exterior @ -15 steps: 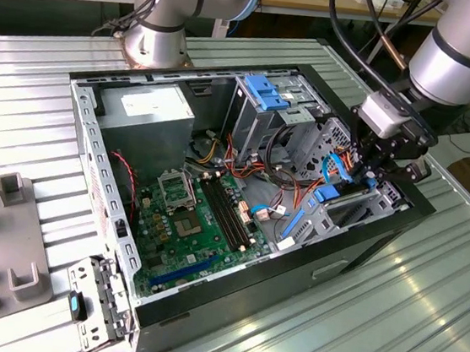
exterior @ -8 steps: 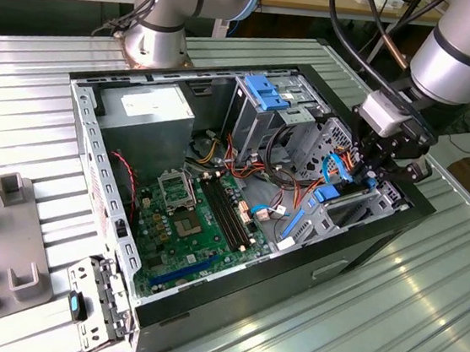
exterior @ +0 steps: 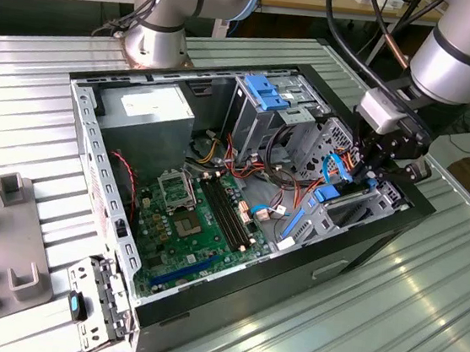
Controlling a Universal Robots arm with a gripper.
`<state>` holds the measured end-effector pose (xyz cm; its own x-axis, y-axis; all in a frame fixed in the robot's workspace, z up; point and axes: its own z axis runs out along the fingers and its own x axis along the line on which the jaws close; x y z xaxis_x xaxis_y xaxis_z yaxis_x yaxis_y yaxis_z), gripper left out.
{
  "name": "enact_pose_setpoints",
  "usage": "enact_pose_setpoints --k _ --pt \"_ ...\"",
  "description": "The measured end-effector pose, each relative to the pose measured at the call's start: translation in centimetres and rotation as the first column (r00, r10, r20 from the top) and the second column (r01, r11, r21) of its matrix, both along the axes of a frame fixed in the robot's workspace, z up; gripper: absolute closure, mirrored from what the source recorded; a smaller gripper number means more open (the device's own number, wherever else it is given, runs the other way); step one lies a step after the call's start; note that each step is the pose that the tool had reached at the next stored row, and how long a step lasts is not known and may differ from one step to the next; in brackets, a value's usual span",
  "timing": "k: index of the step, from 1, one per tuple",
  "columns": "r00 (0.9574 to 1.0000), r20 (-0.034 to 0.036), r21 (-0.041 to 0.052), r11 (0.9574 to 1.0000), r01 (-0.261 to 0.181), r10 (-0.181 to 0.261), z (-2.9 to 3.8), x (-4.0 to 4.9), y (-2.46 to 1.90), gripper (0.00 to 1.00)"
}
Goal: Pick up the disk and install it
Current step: 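Insert the second disk wire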
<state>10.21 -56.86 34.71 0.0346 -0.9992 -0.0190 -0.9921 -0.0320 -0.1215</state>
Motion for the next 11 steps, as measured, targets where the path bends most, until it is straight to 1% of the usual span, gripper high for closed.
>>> enact_pose_setpoints --k 3,4,5,11 --pt "1.0 -0.0006 0.0 1.0 0.0 0.0 0.0 0.01 0.0 0.84" --pt "1.0 -0.0008 0.0026 1.0 0.0 0.0 -0.01 0.01 -0.01 0.84" --pt "1.0 -0.0007 0.0118 0.9999 0.0 0.0 -0.01 0.0 -0.01 0.84" --pt "1.0 -0.003 0.012 0.9999 0.0 0.0 0.0 0.09 -0.03 0.84"
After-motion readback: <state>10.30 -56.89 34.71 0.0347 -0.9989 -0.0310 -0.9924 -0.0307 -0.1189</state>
